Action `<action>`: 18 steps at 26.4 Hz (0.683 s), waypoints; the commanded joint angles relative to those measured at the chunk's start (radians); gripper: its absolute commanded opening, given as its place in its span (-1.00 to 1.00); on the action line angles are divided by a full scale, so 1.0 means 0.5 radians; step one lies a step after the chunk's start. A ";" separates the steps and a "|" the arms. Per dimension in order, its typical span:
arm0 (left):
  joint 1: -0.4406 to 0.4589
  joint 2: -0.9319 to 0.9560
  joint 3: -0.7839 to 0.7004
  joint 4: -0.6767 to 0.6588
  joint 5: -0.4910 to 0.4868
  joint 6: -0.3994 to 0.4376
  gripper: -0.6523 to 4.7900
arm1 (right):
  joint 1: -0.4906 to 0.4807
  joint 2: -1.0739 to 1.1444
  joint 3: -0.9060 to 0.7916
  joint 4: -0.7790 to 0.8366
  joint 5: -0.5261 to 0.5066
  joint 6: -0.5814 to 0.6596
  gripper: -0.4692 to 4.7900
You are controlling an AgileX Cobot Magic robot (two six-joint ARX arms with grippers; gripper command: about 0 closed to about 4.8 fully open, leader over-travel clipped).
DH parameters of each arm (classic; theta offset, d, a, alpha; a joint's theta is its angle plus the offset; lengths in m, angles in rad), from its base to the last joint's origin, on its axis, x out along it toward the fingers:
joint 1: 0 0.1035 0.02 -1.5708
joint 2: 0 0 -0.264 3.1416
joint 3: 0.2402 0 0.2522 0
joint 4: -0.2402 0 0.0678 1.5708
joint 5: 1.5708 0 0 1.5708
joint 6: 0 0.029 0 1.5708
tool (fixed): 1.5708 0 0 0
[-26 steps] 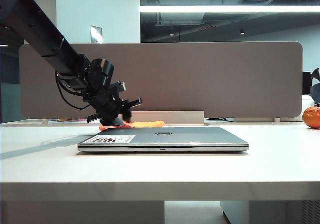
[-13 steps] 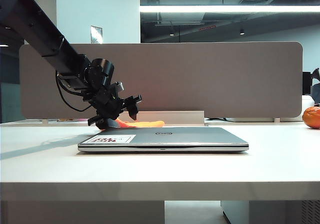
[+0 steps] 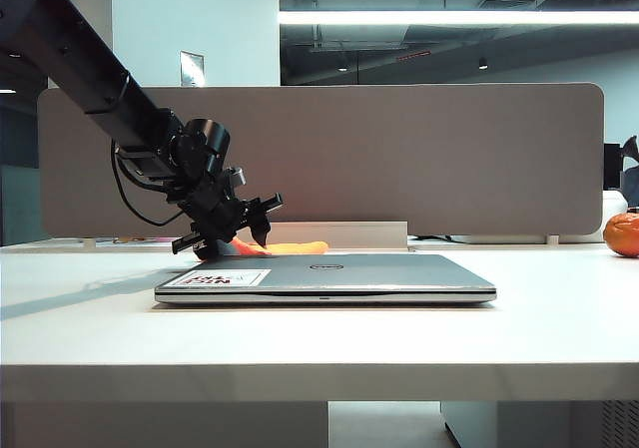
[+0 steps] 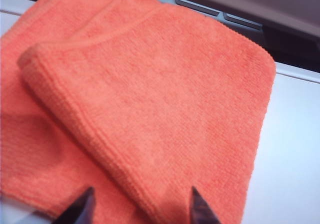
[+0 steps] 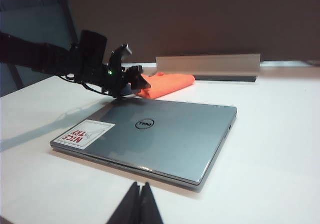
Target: Pick up the orange rag and put it over the laptop.
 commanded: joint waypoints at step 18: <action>-0.011 0.002 0.006 0.031 -0.061 -0.005 -0.72 | 0.001 -0.004 -0.007 0.056 -0.009 0.008 -0.84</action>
